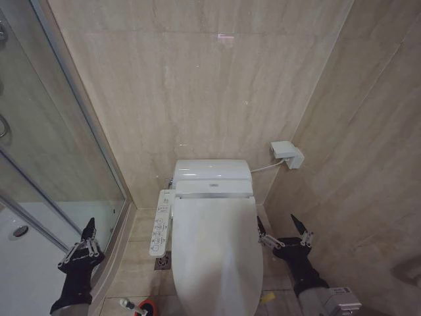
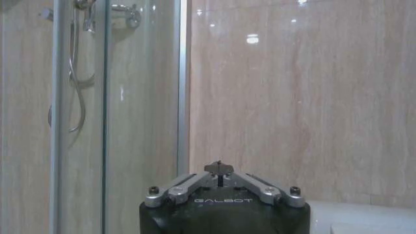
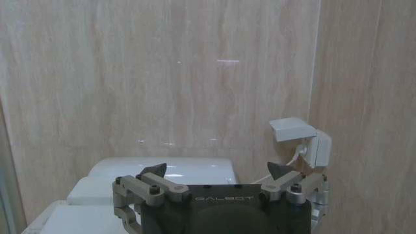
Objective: Open the toilet lid, clean the toilet bowl with a toilet brush, close the toilet lid, and flush.
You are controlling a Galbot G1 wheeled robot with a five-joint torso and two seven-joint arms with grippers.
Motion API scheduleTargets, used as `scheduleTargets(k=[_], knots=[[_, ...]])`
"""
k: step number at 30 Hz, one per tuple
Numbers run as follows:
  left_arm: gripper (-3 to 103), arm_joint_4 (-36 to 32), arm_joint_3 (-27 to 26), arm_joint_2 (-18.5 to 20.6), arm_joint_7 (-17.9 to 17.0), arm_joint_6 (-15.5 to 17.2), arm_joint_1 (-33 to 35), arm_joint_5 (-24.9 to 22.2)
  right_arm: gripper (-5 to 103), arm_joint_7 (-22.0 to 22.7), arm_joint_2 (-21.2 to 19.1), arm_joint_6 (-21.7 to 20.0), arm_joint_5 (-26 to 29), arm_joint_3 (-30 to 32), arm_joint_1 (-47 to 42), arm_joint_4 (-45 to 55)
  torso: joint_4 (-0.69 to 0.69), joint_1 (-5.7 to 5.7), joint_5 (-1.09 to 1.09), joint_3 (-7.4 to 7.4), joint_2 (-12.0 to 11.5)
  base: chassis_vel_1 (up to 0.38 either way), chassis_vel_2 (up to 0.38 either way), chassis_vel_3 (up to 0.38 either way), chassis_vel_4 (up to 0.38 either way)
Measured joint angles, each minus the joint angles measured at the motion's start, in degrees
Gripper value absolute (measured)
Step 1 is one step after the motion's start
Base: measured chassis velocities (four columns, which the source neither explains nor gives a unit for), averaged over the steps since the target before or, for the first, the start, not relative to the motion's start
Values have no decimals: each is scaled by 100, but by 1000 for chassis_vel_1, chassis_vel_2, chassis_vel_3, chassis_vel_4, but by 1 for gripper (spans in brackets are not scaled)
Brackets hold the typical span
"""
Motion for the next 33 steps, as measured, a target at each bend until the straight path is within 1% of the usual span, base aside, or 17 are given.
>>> scheduleTargets(k=[4,5,11,12,19,20,26,27,30,33], knots=[[0,-72,18,11,99,24,193,182,100,0,0,0,0,0,0,0,1,0,0,0,0,0,0,0,0],[12,-91,27,13,116,24,230,217,100,0,0,0,0,0,0,0,1,0,0,0,0,0,0,0,0],[12,-173,46,30,114,74,313,245,100,0,0,0,0,0,0,0,0,0,0,0,0,0,0,0,0],[38,-184,60,26,112,83,331,246,100,0,0,0,0,0,0,0,0,0,0,0,0,0,0,0,0],[38,-265,177,3,97,144,452,259,100,0,0,0,0,0,0,0,1,0,0,0,0,0,0,0,0],[66,-275,178,17,103,171,474,254,100,0,0,0,0,0,0,0,0,0,0,0,0,0,0,0,0],[66,-396,162,89,123,405,553,99,100,0,0,0,0,0,0,0,0,0,0,0,0,0,0,0,0],[92,-433,163,95,124,469,575,70,100,0,0,0,0,0,0,0,0,0,0,0,0,0,0,0,0],[92,-501,181,97,123,545,632,39,100,0,0,0,0,0,0,0,0,0,0,0,0,0,0,0,0],[92,-697,254,107,61,912,768,-86,100,0,0,0,0,0,0,0,0,0,1,0,0,0,0,0,0]])
